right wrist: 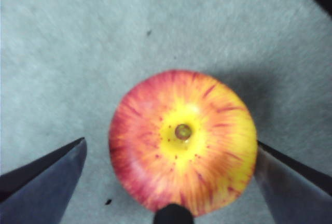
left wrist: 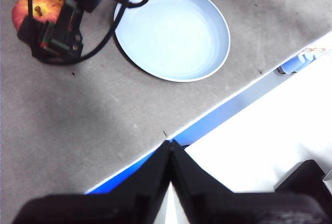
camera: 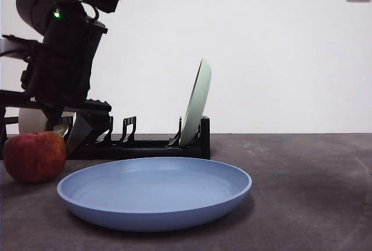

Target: Take the blue plate from the plate rack,put the plate on the table,take the apple from the table,put the apple in the plate

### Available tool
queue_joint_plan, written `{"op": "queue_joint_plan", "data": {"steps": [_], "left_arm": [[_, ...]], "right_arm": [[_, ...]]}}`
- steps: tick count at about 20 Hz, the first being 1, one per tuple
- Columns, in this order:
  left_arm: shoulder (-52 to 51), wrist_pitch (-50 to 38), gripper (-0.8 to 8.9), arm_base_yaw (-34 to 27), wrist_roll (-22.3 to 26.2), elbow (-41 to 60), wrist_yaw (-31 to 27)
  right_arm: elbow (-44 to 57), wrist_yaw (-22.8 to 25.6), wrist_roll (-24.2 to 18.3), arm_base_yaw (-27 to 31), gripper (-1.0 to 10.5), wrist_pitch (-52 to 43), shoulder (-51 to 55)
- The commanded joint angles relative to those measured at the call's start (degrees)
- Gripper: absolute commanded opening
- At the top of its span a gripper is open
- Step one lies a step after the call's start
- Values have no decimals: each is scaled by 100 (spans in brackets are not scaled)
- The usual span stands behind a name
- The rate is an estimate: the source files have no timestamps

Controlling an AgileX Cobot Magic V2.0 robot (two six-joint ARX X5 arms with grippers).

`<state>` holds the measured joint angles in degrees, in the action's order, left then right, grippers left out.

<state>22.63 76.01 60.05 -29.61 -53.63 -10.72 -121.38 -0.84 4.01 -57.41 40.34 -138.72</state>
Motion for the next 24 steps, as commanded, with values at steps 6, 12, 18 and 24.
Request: {"op": "queue_joint_plan", "data": {"steps": [6, 12, 18, 24], "left_arm": [[-26, -15, -7, -24, 129, 28, 35], [-26, -17, -7, -24, 133, 28, 125], [-26, -17, -6, -24, 157, 28, 131], [-26, -17, -6, -24, 146, 28, 125]], "right_arm": [[-2, 133, 114, -22, 226, -146, -107], [9, 262, 339, -35, 57, -120, -190], [2, 345, 282, -33, 62, 264, 256], [26, 931, -160, -153, 62, 940, 1104]]}}
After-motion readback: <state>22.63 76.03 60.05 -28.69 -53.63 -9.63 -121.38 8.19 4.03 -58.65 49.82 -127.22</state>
